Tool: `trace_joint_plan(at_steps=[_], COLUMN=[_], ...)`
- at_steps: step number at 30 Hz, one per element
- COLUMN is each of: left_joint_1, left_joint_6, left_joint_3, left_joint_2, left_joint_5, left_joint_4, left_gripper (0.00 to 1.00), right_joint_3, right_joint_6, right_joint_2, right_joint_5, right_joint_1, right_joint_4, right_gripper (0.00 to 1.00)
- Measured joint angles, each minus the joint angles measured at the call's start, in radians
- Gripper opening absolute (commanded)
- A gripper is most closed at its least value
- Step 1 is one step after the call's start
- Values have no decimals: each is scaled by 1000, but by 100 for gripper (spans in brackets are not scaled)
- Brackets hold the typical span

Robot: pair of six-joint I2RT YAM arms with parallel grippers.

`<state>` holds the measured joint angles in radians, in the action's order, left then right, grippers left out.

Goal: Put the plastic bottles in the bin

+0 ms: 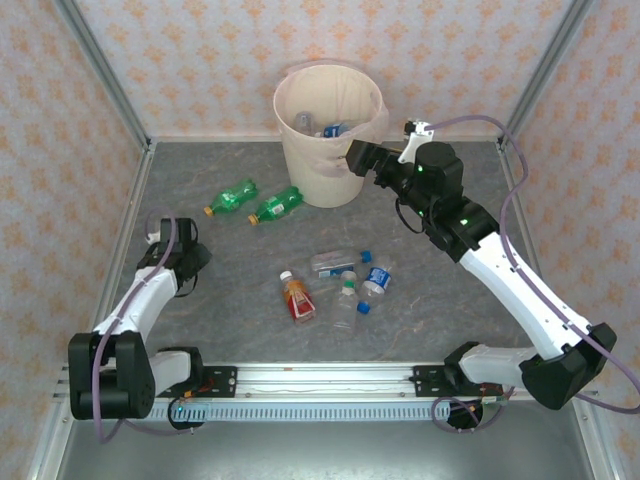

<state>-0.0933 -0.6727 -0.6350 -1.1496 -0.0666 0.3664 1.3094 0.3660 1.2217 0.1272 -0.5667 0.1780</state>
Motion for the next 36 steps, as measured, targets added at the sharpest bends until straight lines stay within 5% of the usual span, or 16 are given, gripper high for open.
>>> trace_joint_plan(at_steps=[13,23,36], left_joint_1=[275,476,576], left_joint_6=[26,127,201], left_joint_3=[-456,-895,-1376], left_joint_2=[-3,-249,-581], left_joint_5=[44,105,108], left_joint_4=[49,70,72], left_gripper=[21,21,21], right_joint_3=[19,19,19], right_joint_6=[1,1,1], right_joint_2=[25,15,-42], right_joint_5=[1,1,-20], right_joint_1=[0,0,0], right_joint_4=[0,0,22], right_gripper=[100,100,100])
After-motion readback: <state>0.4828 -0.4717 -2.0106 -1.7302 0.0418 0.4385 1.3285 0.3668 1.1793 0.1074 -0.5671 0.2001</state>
